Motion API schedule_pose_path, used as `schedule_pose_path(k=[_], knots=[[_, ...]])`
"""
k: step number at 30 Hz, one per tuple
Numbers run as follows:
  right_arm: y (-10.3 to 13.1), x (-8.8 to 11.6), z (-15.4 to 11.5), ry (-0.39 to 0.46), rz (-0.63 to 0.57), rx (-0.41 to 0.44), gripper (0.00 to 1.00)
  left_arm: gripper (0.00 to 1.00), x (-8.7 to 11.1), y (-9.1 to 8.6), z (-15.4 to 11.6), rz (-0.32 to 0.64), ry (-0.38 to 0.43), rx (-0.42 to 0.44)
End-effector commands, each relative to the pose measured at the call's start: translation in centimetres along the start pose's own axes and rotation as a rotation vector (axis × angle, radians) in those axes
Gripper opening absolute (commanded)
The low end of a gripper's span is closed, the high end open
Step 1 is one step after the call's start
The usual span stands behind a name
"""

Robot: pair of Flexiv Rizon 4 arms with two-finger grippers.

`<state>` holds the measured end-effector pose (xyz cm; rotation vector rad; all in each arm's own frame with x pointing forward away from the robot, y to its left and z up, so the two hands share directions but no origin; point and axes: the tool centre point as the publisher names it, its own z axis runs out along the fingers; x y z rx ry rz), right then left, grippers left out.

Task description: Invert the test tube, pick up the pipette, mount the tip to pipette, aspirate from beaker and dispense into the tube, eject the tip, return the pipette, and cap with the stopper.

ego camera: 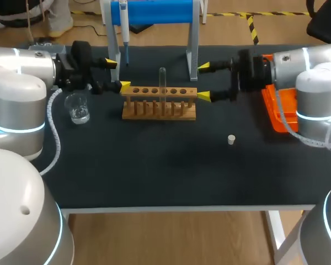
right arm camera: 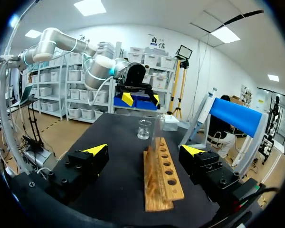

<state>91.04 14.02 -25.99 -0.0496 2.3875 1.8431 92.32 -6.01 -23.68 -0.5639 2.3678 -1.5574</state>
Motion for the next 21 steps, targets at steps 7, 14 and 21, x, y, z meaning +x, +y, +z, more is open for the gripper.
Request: schedule_pose_path(k=[7,14,21], knots=[[-0.5,-2.7,5.2,0.157,0.034,-0.158,1.00,1.00,-0.1,0.0,0.0,-0.001,0.001,-0.001],[-0.1,-3.5,7.2,0.210,0.085,-0.258,1.00,1.00,-0.1,0.0,0.0,-0.001,0.001,-0.001],[0.5,-3.0,8.5,0.220,0.108,-0.274,1.00,1.00,-0.1,0.0,0.0,-0.001,0.001,-0.001]])
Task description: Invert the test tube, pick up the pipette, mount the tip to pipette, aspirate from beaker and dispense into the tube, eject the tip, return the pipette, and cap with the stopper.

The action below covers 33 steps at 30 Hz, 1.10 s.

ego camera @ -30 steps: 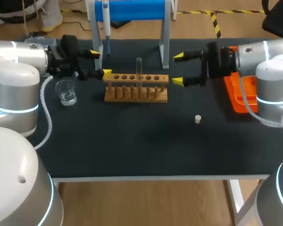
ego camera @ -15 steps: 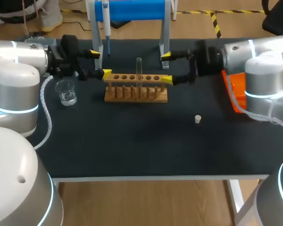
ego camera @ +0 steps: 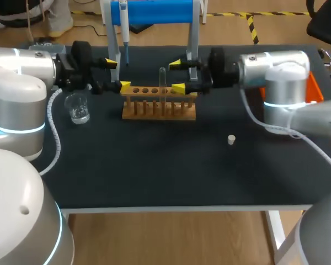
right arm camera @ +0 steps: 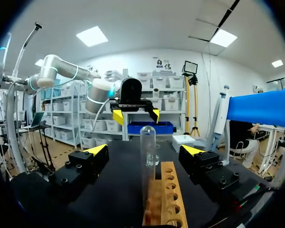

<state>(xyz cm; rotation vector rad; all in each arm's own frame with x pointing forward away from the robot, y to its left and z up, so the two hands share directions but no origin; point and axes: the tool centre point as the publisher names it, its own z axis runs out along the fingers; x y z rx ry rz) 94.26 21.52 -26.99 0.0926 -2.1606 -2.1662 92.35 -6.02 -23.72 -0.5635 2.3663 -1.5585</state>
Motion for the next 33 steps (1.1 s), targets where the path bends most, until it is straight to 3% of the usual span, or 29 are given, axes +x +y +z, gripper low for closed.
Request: schedule_pose_path(k=[1,13,22,33], knots=[[-0.2,-0.4,0.7,0.057,0.002,-0.002,1.00,1.00,0.0,0.0,0.0,-0.001,0.002,-0.002],[-0.2,0.1,2.1,0.057,-0.014,0.083,1.00,1.00,0.0,0.0,0.0,-0.001,0.002,-0.002],[-0.1,-0.2,2.8,0.025,0.013,0.093,1.00,1.00,0.0,0.0,0.0,-0.001,0.002,-0.002],[-0.1,-0.1,3.1,-0.001,0.014,0.064,0.85,1.00,0.0,0.0,0.0,-0.001,0.002,-0.002]])
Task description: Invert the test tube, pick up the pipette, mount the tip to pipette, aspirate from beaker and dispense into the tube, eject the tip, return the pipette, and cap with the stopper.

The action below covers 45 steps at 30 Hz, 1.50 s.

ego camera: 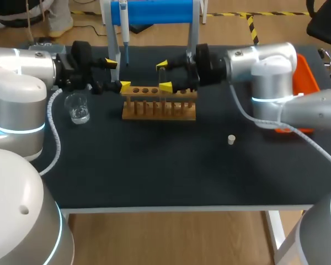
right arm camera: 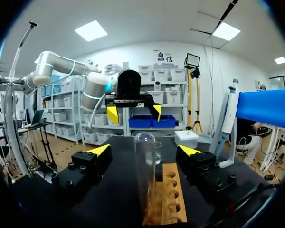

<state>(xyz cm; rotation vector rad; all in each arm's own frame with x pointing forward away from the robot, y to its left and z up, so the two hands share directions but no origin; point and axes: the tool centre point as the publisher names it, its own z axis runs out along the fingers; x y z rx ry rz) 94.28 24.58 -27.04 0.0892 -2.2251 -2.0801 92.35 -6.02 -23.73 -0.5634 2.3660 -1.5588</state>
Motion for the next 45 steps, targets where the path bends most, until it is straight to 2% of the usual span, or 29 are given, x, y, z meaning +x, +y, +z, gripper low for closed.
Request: schedule_pose_path(k=[1,9,14,19,22,25,28,29,30,45], knots=[[-0.07,0.19,0.09,-0.011,0.000,-0.008,0.84,1.00,-0.03,-0.05,-0.04,-0.001,0.002,-0.003],[-0.36,0.24,0.34,-0.034,0.003,-0.020,0.74,1.00,-0.03,-0.05,-0.04,-0.001,0.002,-0.003],[-0.56,0.21,0.37,-0.049,0.009,-0.033,0.58,1.00,-0.03,-0.05,-0.04,-0.001,0.002,-0.003],[-0.63,0.20,0.34,-0.065,0.012,-0.045,0.61,1.00,-0.03,-0.05,-0.04,-0.001,0.002,-0.003],[-0.61,0.21,0.25,-0.070,0.012,-0.050,0.50,1.00,-0.03,-0.05,-0.04,-0.001,0.002,-0.003],[-0.60,0.21,0.21,-0.071,0.013,-0.055,0.47,1.00,-0.03,-0.05,-0.04,-0.001,0.002,-0.003],[-0.60,0.23,0.19,-0.068,0.013,-0.057,0.39,1.00,-0.03,-0.05,-0.04,-0.001,0.002,-0.003],[-0.60,0.26,0.17,-0.067,0.012,-0.057,0.16,1.00,-0.03,-0.05,-0.04,-0.001,0.002,-0.003],[-0.60,0.27,0.16,-0.065,0.011,-0.057,0.00,1.00,-0.03,-0.05,-0.04,-0.001,0.002,-0.003],[-0.22,0.43,-0.36,-0.051,0.005,-0.055,0.00,1.00,-0.03,-0.05,-0.04,-0.001,0.002,-0.003]])
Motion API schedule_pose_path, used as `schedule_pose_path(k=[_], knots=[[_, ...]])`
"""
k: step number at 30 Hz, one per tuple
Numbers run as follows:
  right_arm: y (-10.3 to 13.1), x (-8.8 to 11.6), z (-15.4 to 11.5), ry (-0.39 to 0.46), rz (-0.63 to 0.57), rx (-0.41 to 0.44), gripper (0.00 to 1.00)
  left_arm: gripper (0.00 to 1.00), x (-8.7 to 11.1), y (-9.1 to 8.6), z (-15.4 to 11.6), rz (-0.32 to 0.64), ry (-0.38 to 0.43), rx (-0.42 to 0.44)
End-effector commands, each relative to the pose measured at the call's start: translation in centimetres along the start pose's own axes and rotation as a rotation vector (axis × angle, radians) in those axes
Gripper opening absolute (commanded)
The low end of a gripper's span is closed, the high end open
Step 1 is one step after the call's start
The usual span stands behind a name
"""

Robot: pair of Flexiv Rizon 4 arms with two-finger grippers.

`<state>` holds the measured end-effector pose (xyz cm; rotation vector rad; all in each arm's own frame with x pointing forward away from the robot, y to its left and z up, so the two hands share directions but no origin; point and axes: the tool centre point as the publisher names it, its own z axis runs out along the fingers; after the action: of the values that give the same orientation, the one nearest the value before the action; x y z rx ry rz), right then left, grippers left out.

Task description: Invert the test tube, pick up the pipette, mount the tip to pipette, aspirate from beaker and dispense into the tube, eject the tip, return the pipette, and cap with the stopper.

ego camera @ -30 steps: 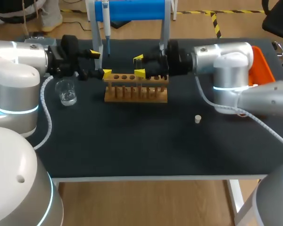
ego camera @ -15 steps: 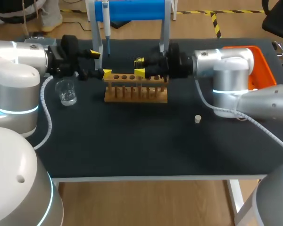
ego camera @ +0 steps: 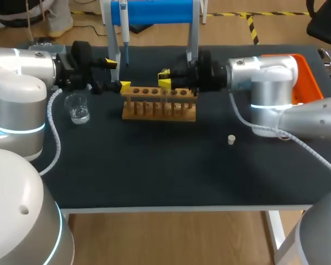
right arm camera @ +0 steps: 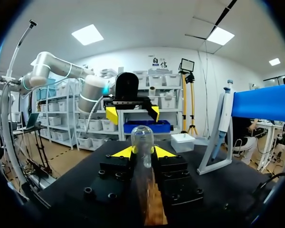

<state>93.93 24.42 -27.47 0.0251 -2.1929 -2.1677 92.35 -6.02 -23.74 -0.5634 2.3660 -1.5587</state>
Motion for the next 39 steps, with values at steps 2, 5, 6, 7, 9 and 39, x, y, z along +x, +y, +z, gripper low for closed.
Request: schedule_pose_path(k=[2,5,6,7,9,39], knots=[[0.4,0.1,-0.3,0.005,0.001,0.002,0.00,1.00,0.0,0.0,0.0,-0.001,0.002,-0.003],[0.6,0.1,-0.3,0.006,0.000,0.004,0.00,1.00,0.0,0.0,0.0,-0.001,0.002,-0.003],[0.7,0.1,-0.3,0.006,0.000,0.005,0.00,1.00,0.0,0.0,0.0,-0.001,0.002,-0.003],[0.8,0.1,-0.3,0.006,0.001,0.007,0.00,1.00,0.0,0.0,0.0,-0.001,0.002,-0.003],[1.0,0.1,-0.3,0.007,0.000,0.010,0.00,1.00,0.0,0.0,0.0,-0.001,0.002,-0.003],[3.1,-0.3,0.3,-0.010,0.057,0.070,0.00,1.00,0.0,0.0,0.0,-0.001,0.002,-0.003]])
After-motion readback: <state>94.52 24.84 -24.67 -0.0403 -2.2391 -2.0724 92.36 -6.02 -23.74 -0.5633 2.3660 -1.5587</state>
